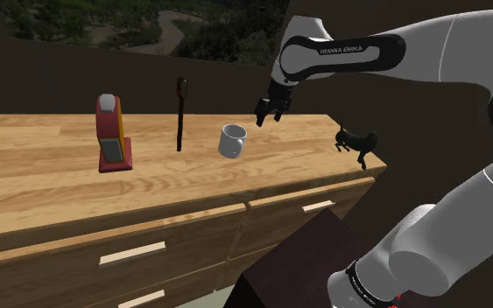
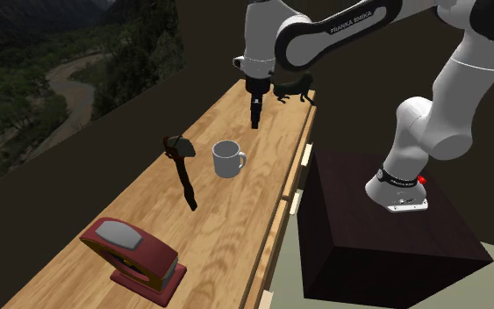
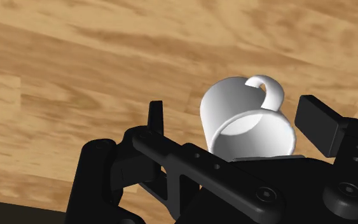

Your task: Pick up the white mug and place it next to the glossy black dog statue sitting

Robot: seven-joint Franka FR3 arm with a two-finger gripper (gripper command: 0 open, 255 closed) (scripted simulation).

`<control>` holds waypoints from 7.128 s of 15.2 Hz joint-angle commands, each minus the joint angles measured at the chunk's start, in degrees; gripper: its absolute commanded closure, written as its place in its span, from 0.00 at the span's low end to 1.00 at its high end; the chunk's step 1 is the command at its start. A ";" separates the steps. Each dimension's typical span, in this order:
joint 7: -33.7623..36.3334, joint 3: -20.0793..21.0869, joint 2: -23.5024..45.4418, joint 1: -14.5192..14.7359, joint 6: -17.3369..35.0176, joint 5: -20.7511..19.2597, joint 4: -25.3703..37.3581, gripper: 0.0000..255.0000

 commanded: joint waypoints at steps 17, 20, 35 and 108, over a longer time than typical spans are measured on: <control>-0.81 0.50 23.88 -0.13 8.38 2.61 14.53 0.00; -0.81 0.50 23.89 -0.13 8.37 2.61 14.55 0.00; -0.80 0.49 23.54 -0.12 7.72 2.59 14.85 1.00; -21.98 -10.51 -11.27 -11.22 -23.14 -1.84 11.36 1.00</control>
